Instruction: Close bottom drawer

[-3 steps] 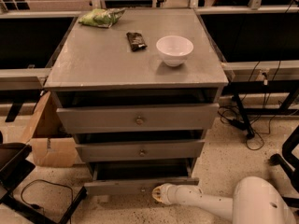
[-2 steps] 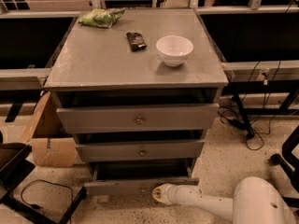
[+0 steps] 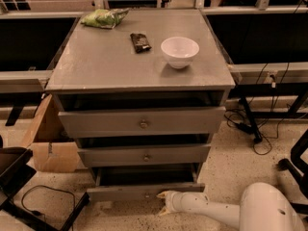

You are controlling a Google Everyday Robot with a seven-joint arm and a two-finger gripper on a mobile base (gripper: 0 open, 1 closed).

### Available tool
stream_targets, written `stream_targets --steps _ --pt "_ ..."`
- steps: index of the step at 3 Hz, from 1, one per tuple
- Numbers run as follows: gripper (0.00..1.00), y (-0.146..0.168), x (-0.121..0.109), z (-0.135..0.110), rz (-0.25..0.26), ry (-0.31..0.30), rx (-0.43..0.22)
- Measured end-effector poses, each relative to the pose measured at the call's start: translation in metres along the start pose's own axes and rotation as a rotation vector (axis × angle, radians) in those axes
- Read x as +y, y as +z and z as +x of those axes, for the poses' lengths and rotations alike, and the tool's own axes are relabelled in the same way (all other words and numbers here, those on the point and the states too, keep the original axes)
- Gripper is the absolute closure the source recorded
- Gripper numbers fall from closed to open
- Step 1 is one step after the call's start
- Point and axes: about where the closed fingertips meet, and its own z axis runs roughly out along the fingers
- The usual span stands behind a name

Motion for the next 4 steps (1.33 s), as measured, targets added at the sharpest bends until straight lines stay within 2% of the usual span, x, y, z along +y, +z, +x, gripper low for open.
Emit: stream_targets --steps 2,3,4 --pt "0.0 0.0 0.0 0.0 0.0 0.0 0.0" --pt "0.18 0.0001 0.0001 -0.0001 0.0 0.0 0.0" --pt "0.41 0.002 -0.0001 0.0001 -0.01 -0.003 0.004"
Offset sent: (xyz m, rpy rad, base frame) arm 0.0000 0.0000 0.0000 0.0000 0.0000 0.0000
